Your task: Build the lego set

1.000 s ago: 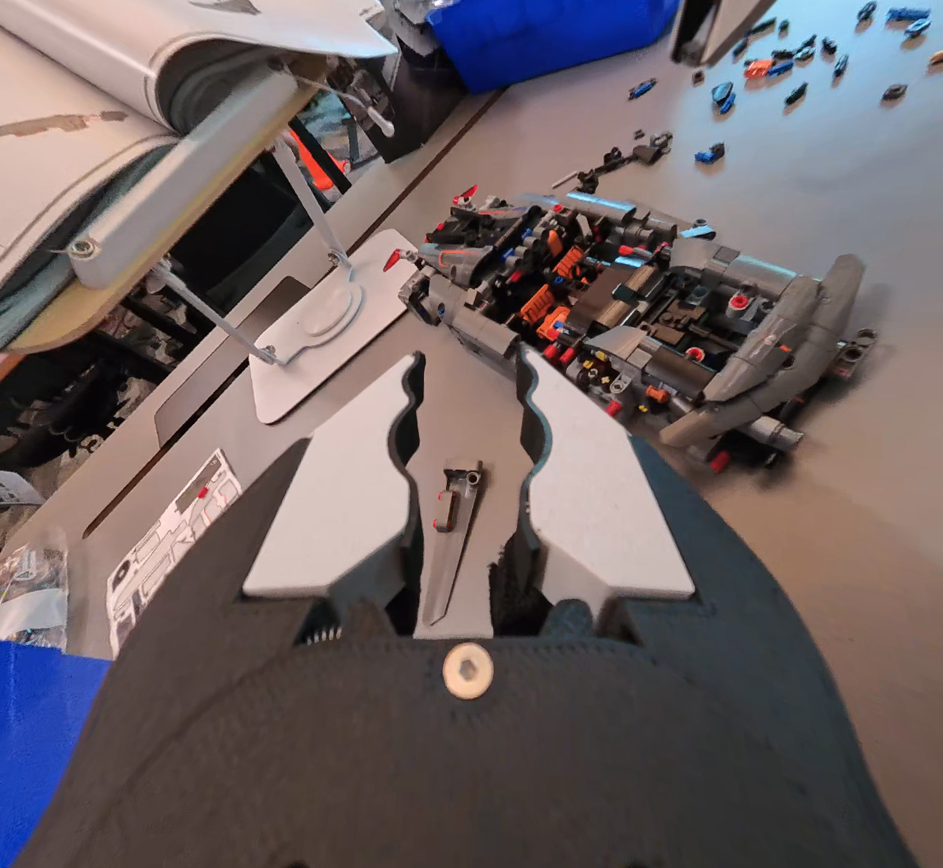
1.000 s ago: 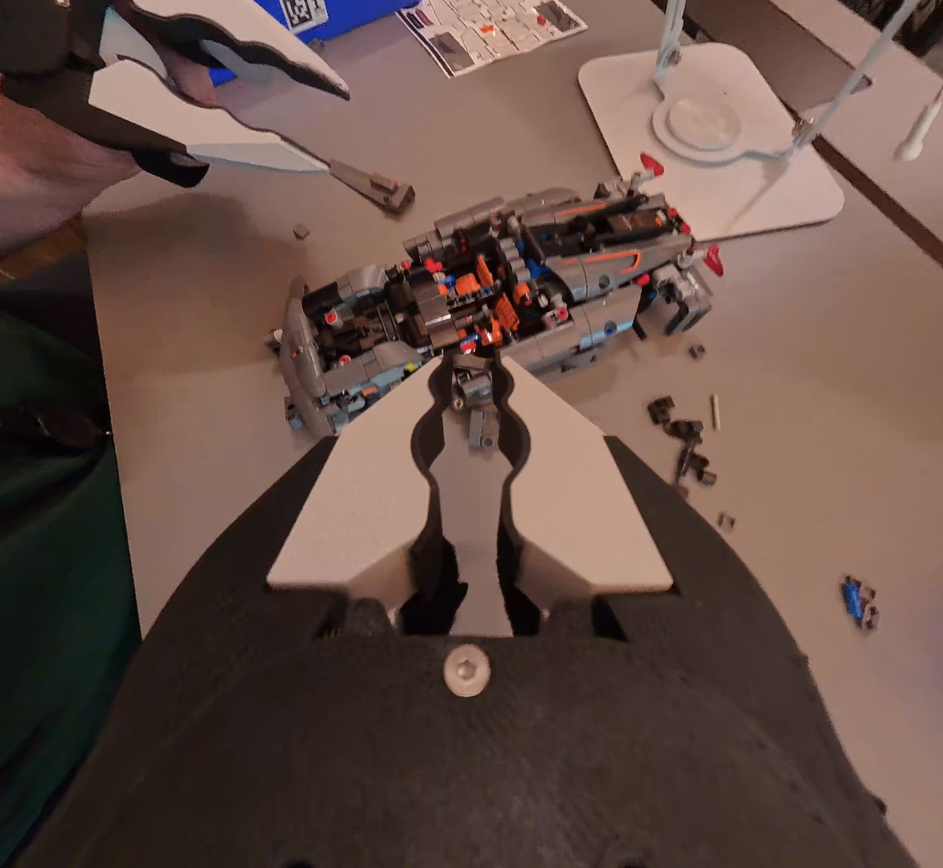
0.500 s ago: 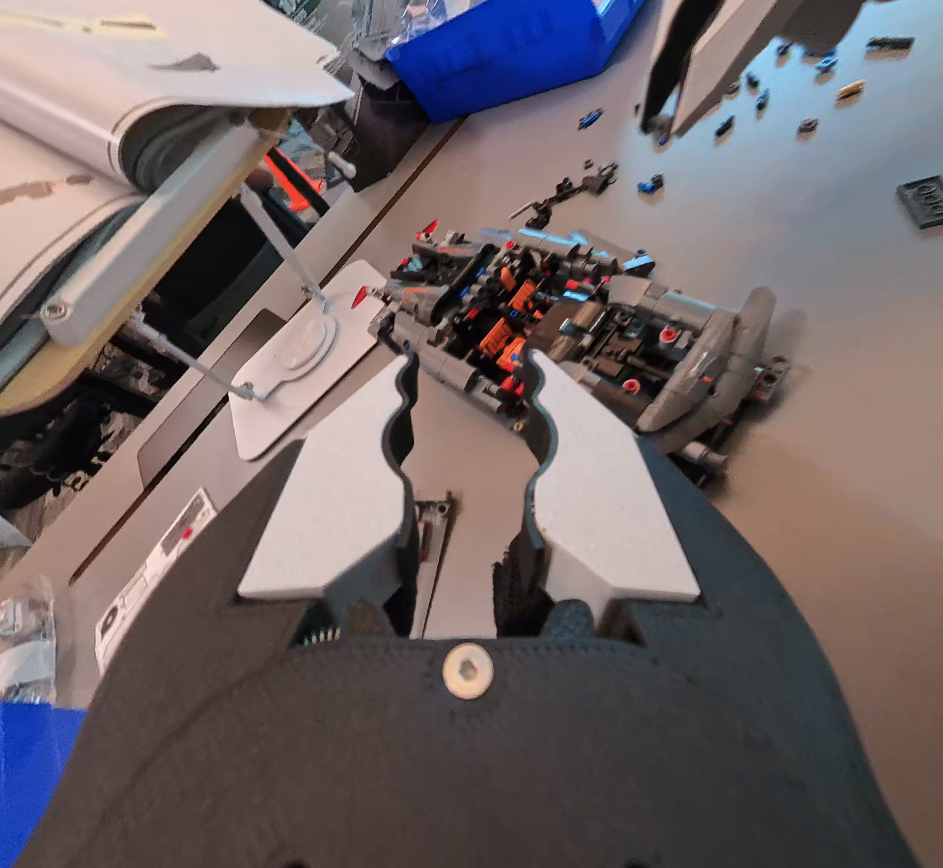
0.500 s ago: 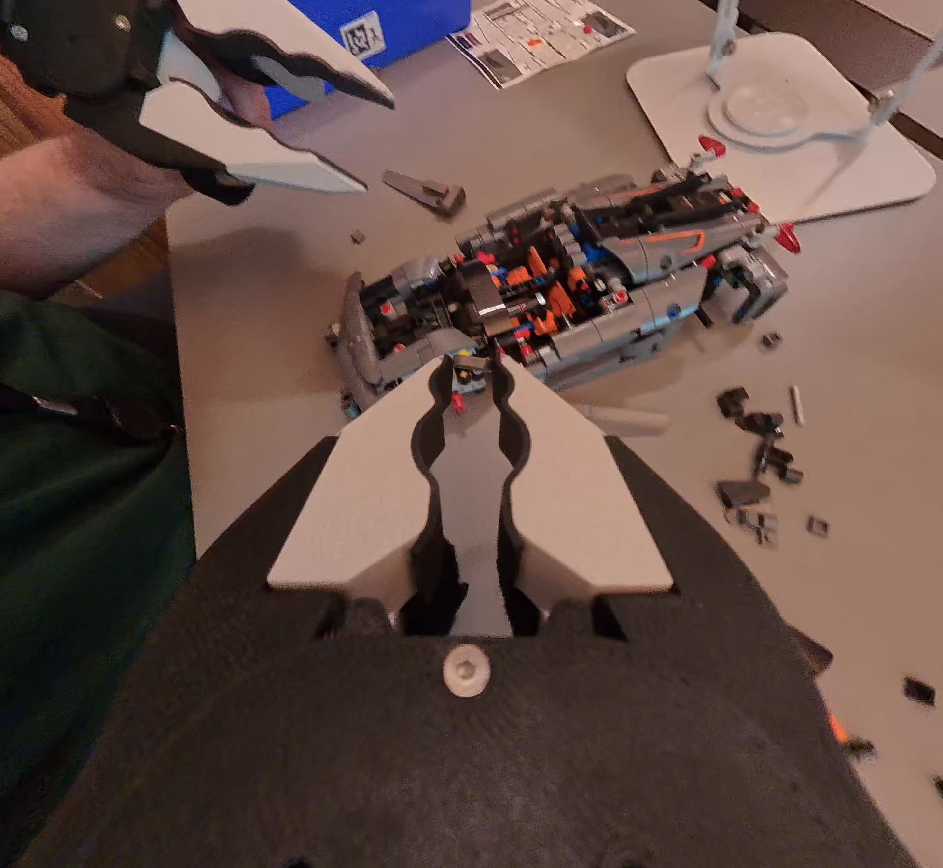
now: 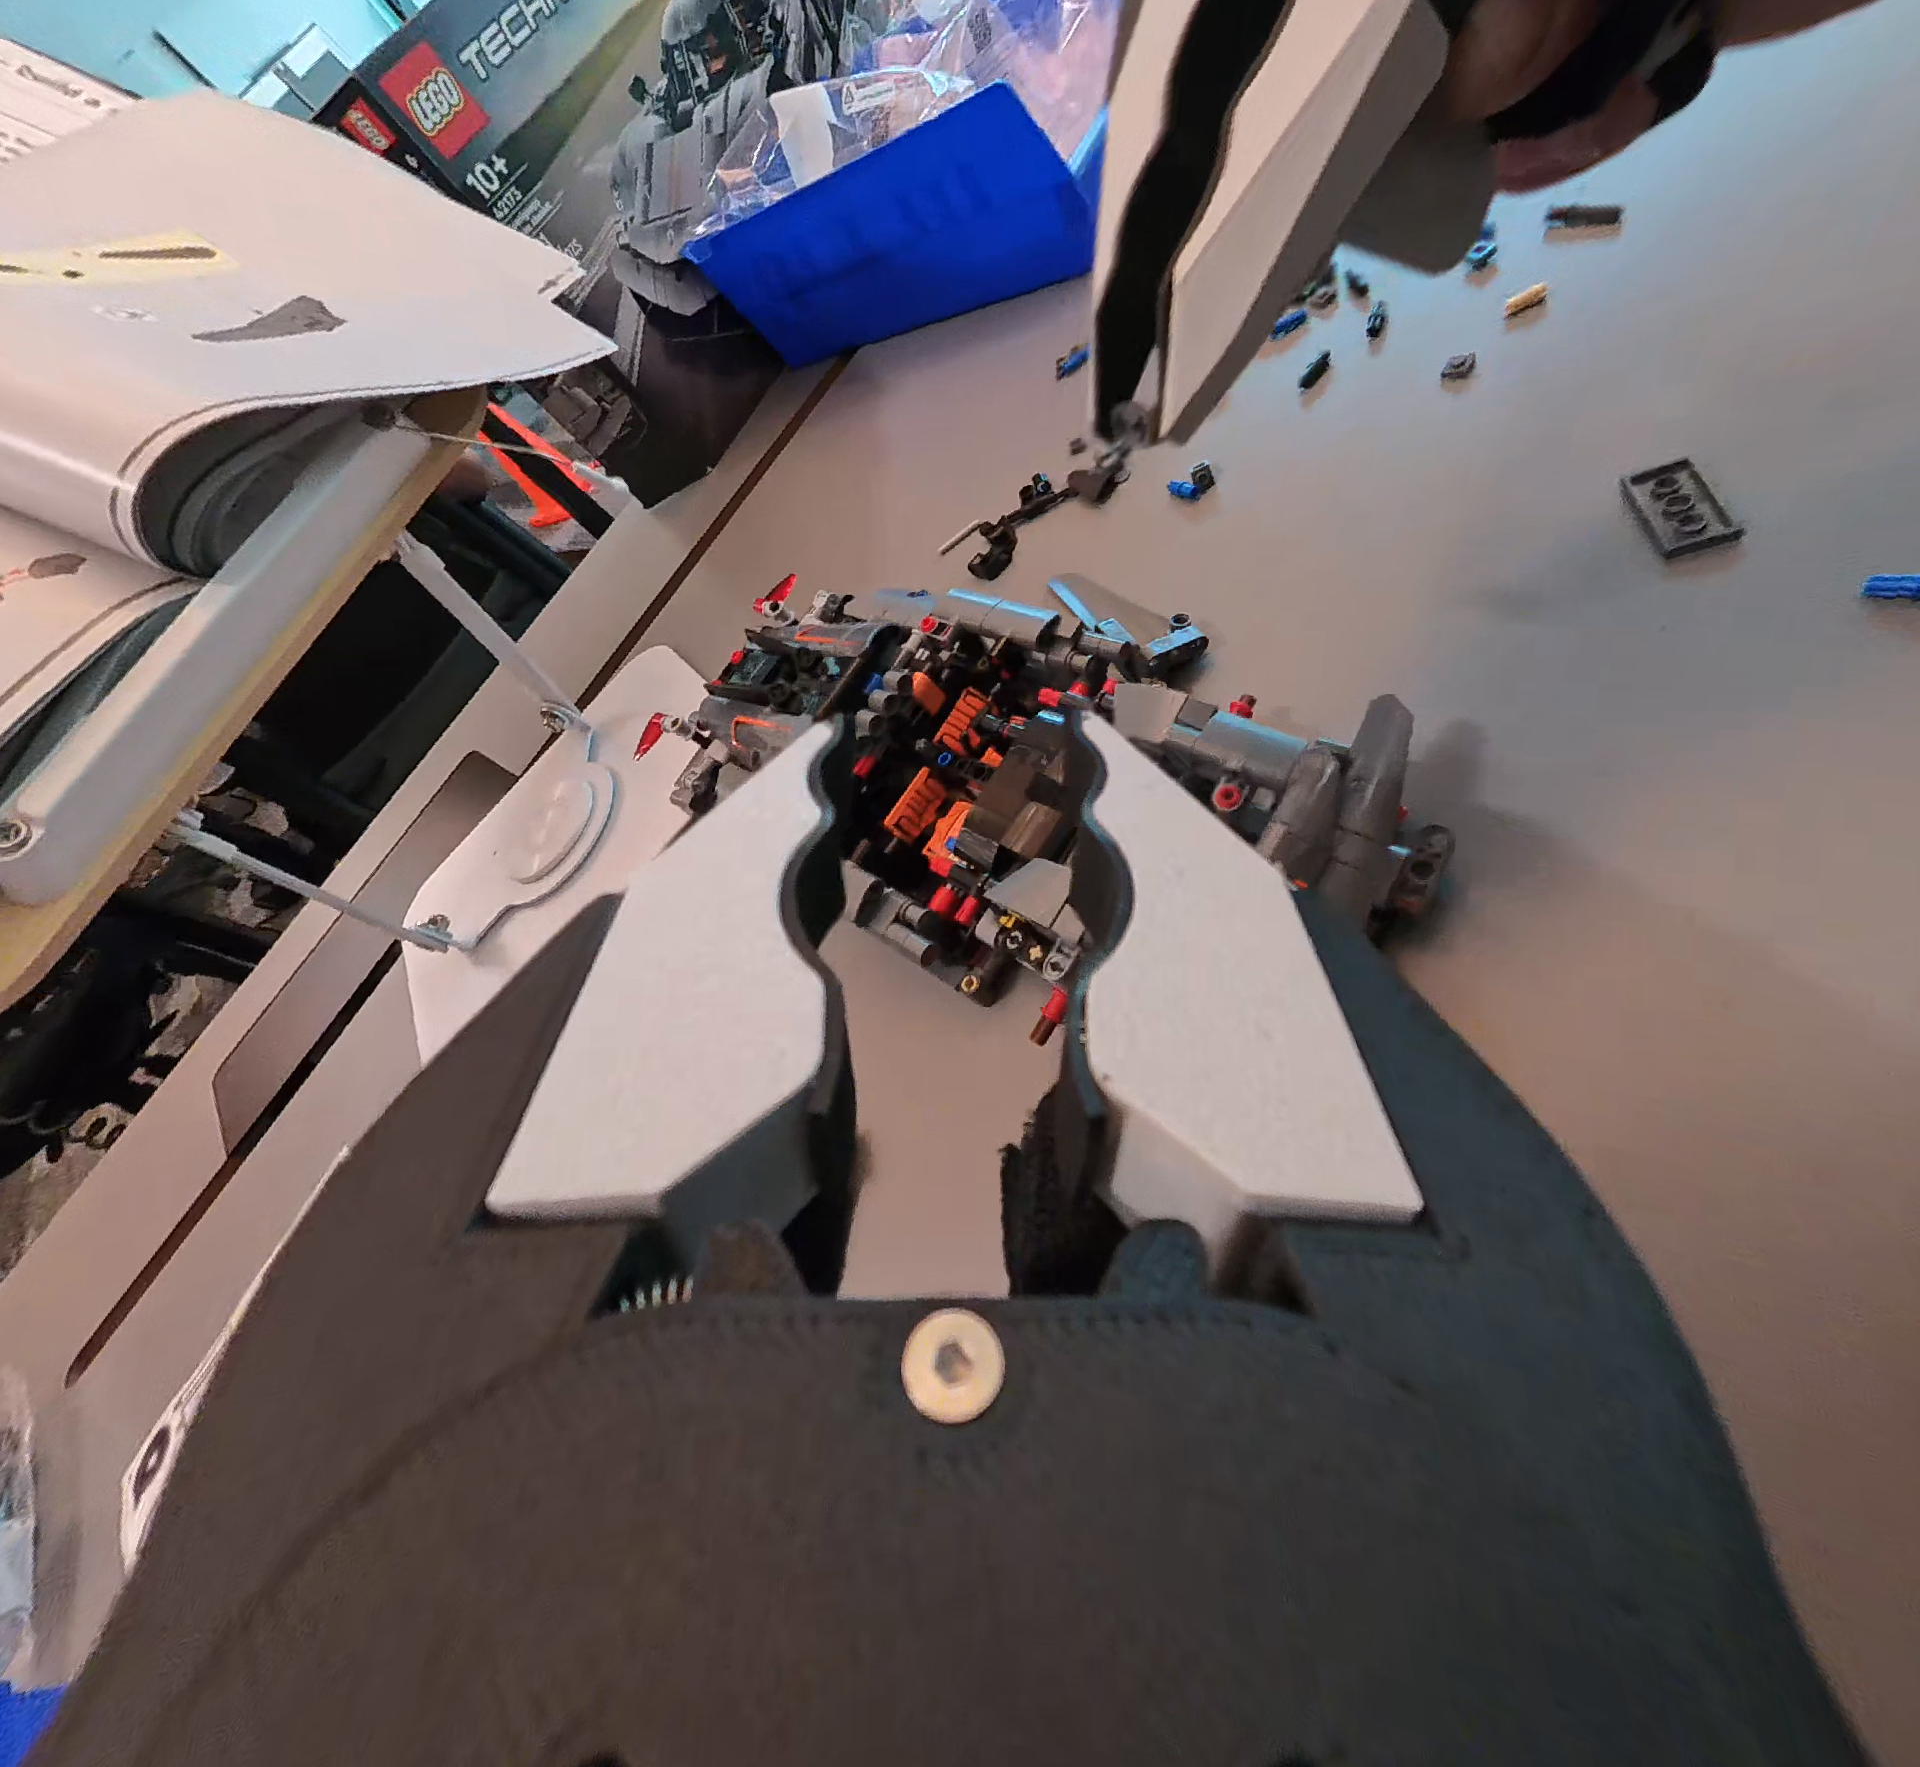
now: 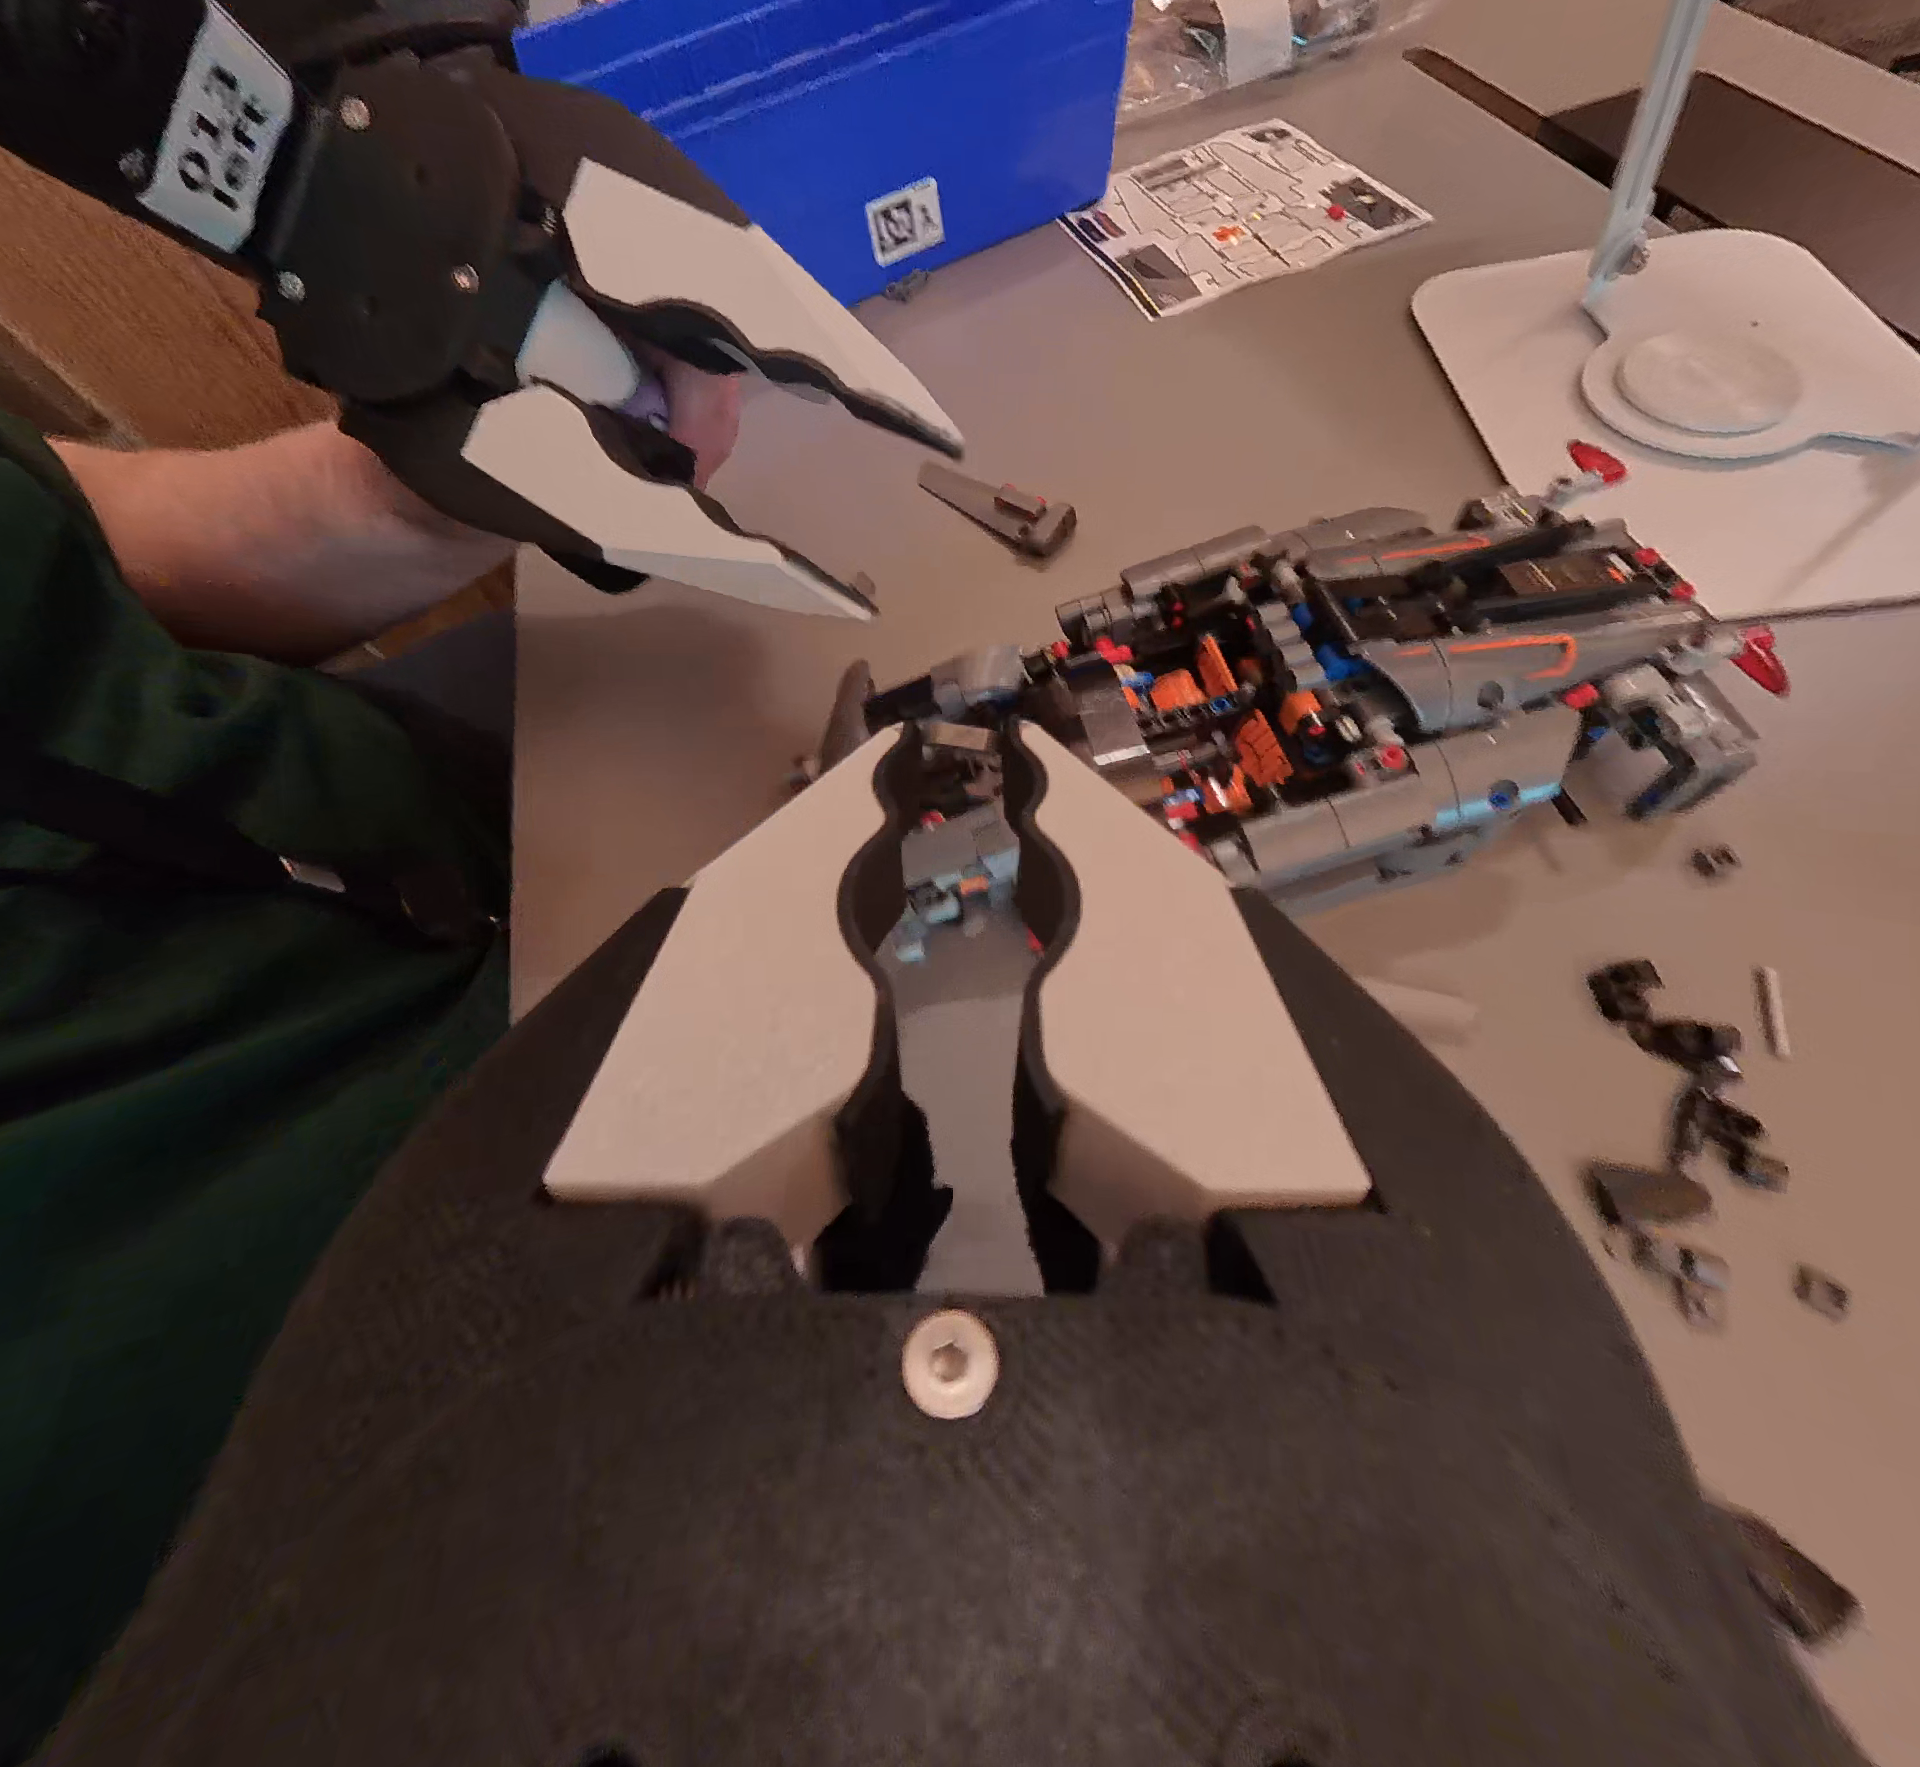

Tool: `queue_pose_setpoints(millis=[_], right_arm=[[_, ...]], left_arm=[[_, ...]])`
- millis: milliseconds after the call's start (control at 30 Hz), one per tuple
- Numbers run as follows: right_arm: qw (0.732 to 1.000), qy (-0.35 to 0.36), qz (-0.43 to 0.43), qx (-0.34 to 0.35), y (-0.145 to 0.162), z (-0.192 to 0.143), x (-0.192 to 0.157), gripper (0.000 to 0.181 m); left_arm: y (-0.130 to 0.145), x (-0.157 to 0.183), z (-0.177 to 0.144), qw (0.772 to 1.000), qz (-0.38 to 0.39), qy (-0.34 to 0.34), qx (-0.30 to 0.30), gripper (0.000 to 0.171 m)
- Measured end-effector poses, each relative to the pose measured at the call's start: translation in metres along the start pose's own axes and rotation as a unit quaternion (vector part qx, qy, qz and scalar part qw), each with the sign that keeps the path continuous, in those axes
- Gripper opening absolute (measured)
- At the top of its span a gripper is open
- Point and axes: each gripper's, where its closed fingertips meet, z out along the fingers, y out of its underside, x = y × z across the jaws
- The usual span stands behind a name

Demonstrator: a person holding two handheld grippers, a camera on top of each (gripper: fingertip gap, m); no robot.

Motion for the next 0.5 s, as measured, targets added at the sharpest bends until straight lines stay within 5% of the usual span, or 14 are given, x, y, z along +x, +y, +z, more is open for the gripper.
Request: queue_pose_setpoints(millis=[300,500], right_arm=[[0.983,0.127,0.045,-0.125,0.102,-0.059,0.043,0.013],[0.974,0.135,0.052,-0.174,0.140,-0.055,0.046,0.013]], left_arm=[[0.023,-0.005,0.001,0.999,-0.028,-0.001,-0.017,0.037],[0.025,0.001,0.008,0.999,-0.024,0.007,-0.024,0.036]])
